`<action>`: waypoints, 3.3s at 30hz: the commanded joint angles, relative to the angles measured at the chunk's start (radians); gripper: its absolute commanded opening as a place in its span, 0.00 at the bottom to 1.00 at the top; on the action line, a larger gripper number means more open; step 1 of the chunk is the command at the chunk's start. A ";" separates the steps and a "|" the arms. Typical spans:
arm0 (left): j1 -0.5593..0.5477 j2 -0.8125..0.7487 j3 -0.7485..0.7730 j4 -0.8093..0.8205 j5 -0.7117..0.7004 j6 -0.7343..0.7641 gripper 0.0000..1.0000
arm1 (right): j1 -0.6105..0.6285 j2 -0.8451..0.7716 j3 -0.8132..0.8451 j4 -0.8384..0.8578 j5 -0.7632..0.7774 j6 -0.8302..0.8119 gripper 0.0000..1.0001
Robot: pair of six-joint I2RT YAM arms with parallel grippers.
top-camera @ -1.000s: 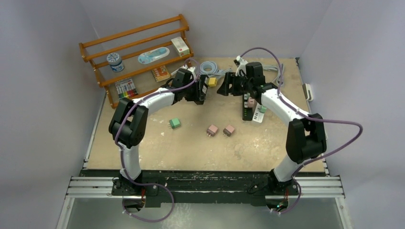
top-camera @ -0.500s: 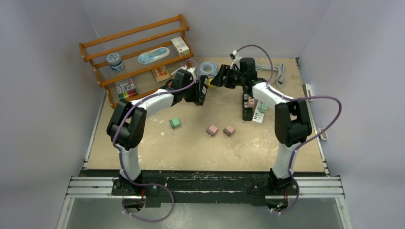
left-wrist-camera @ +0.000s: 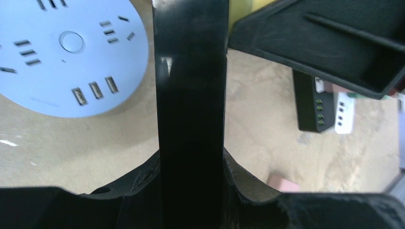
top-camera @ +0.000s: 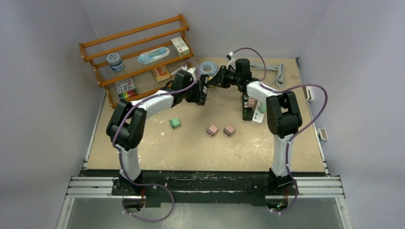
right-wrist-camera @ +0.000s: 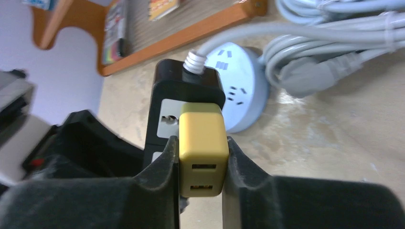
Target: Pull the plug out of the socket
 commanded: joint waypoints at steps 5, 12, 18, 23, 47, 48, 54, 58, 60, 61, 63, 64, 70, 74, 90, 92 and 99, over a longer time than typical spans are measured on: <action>-0.001 -0.055 0.039 0.033 -0.043 0.018 0.00 | 0.101 -0.114 0.098 -0.161 0.463 -0.249 0.00; 0.001 -0.022 0.080 0.001 -0.065 0.013 0.00 | -0.002 -0.186 -0.027 -0.044 0.132 -0.169 0.00; 0.005 0.007 0.106 -0.025 -0.064 0.014 0.00 | 0.009 -0.262 -0.199 0.150 -0.049 -0.010 0.00; 0.009 0.018 0.124 -0.051 -0.073 0.033 0.00 | 0.018 -0.372 -0.343 0.285 0.012 0.020 0.00; 0.040 0.371 0.576 -0.253 -0.098 0.077 0.00 | -0.047 -0.601 -0.535 0.239 0.194 -0.069 0.00; 0.040 0.399 0.614 -0.274 -0.088 0.082 0.00 | -0.047 -0.593 -0.527 0.229 0.189 -0.072 0.00; 0.034 0.509 0.710 -0.306 -0.060 0.090 0.00 | -0.047 -0.573 -0.536 0.245 0.153 -0.076 0.00; 0.030 0.572 0.798 -0.324 -0.034 0.089 0.00 | -0.048 -0.547 -0.530 0.243 0.118 -0.078 0.00; 0.028 0.611 0.860 -0.343 -0.018 0.092 0.00 | -0.047 -0.531 -0.523 0.241 0.109 -0.083 0.00; 0.028 0.631 0.893 -0.355 -0.009 0.095 0.00 | -0.047 -0.522 -0.522 0.239 0.105 -0.085 0.00; 0.027 0.662 0.966 -0.394 -0.008 0.112 0.00 | -0.047 -0.503 -0.521 0.233 0.093 -0.088 0.00; 0.028 0.671 0.989 -0.417 -0.023 0.128 0.00 | -0.048 -0.496 -0.521 0.232 0.085 -0.086 0.00; 0.029 0.552 0.940 -0.474 -0.137 0.244 0.62 | -0.046 -0.480 -0.521 0.230 0.080 -0.091 0.00; 0.029 0.414 0.861 -0.474 -0.227 0.288 0.71 | -0.042 -0.467 -0.476 0.228 0.077 -0.098 0.00; 0.069 -0.153 0.532 -0.404 -0.505 0.245 0.82 | 0.137 -0.341 -0.332 0.125 0.181 -0.186 0.00; 0.086 -0.206 0.477 -0.402 -0.499 0.245 0.83 | 0.152 -0.295 -0.296 0.107 0.165 -0.182 0.00; 0.195 -0.300 0.336 -0.394 -0.427 0.226 0.85 | 0.228 -0.120 -0.091 -0.052 0.179 -0.258 0.00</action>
